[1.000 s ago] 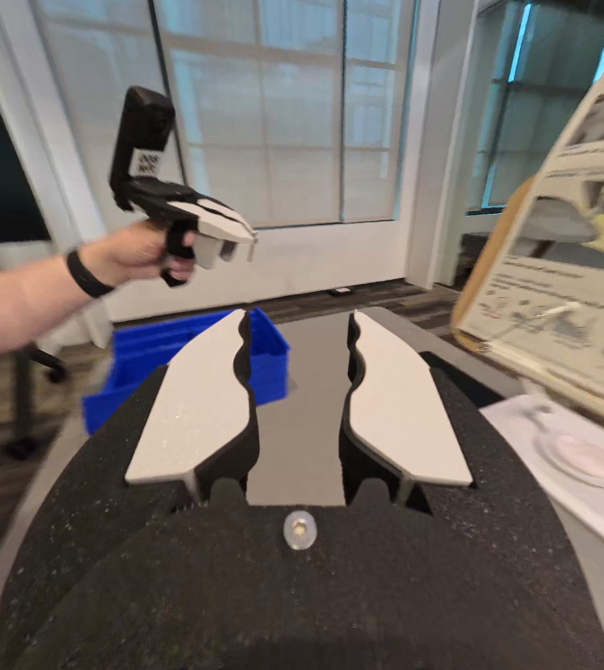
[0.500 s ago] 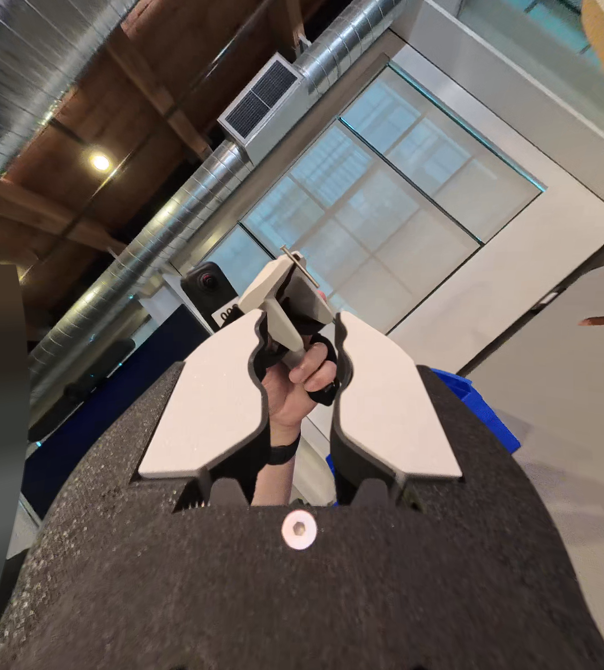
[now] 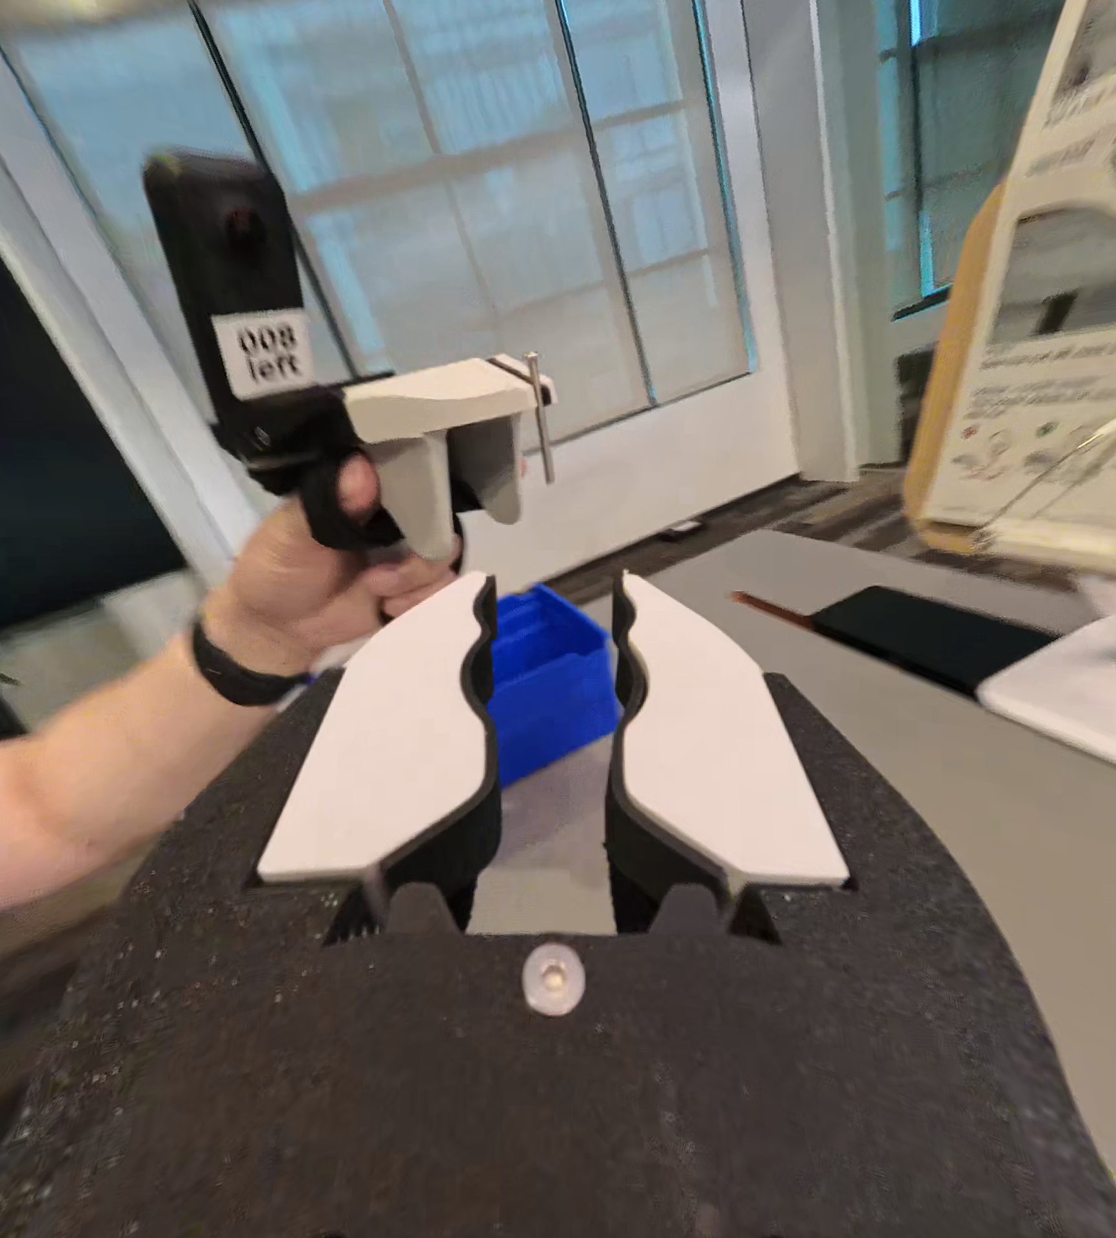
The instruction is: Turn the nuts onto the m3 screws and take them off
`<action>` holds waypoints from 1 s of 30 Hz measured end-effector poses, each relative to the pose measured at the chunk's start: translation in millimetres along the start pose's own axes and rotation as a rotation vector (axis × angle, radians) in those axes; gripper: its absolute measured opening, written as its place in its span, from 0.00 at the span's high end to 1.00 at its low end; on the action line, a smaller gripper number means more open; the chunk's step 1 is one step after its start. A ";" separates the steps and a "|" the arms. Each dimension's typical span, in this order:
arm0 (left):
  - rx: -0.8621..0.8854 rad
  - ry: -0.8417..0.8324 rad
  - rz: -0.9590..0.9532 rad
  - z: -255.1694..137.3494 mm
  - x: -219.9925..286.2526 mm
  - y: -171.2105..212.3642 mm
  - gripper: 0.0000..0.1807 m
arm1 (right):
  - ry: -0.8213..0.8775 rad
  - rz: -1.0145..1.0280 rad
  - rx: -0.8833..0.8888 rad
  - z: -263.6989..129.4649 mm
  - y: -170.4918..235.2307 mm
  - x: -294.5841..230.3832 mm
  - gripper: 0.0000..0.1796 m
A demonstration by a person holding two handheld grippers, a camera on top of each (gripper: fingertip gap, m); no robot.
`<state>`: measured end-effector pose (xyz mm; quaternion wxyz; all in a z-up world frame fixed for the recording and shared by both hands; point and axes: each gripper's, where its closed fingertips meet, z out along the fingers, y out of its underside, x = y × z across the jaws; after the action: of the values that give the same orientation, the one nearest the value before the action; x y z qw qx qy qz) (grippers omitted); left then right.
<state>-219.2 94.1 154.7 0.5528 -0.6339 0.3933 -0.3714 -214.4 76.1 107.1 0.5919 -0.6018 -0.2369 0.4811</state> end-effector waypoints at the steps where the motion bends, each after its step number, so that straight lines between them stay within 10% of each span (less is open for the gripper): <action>1: -0.003 0.014 -0.019 0.7 2.7 1.2 0.99 | 0.038 -0.086 -0.018 0.7 -1.8 3.0 0.82; 30: -0.094 0.006 0.127 -7.7 17.3 28.9 0.89 | 0.160 -0.567 -0.337 3.3 -0.2 13.8 0.99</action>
<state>-221.6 73.0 127.5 0.5436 -0.6318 0.4515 -0.3185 -211.4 89.6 103.7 0.6109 -0.6373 -0.4238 0.2027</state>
